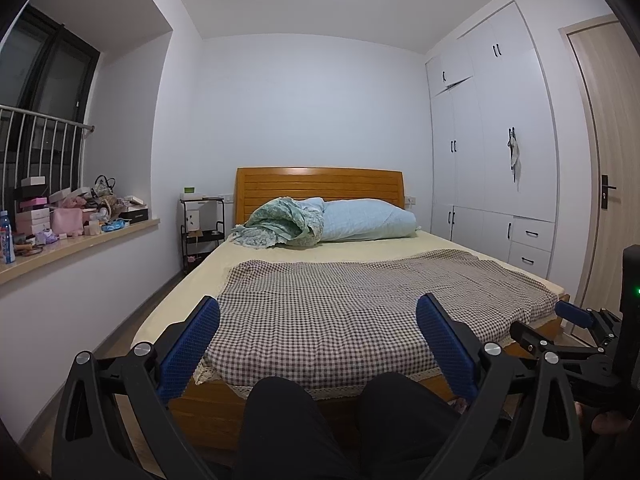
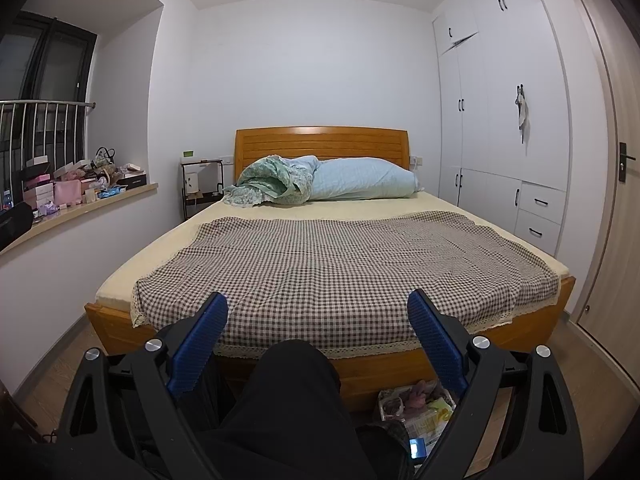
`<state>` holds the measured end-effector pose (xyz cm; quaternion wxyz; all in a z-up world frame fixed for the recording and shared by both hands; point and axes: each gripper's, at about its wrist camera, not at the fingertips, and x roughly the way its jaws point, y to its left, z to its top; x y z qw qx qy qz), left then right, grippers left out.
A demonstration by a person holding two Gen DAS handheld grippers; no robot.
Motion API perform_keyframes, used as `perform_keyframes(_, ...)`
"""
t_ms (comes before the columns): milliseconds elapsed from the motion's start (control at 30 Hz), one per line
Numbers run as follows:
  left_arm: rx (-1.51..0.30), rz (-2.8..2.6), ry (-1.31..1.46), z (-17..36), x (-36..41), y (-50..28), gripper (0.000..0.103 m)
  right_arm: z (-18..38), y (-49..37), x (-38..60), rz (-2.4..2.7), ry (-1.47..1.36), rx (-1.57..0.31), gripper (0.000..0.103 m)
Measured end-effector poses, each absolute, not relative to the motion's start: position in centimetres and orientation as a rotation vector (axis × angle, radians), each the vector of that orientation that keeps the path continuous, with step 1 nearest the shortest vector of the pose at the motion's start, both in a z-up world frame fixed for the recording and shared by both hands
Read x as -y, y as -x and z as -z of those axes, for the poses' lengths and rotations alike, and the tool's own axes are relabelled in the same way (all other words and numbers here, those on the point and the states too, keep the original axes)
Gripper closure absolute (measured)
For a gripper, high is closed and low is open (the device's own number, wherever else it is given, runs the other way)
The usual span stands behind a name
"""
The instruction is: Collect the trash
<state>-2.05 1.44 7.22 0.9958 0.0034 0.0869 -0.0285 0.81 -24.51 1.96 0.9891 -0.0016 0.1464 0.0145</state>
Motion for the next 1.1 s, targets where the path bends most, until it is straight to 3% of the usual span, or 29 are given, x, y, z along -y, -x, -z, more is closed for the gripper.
perform_keyframes(1100, -0.181, 0.069, -0.032, -7.0, -0.4, 1.5, 0.008, -1.8, -1.3, 25.0, -0.033, -0.010, -0.298, 0.016)
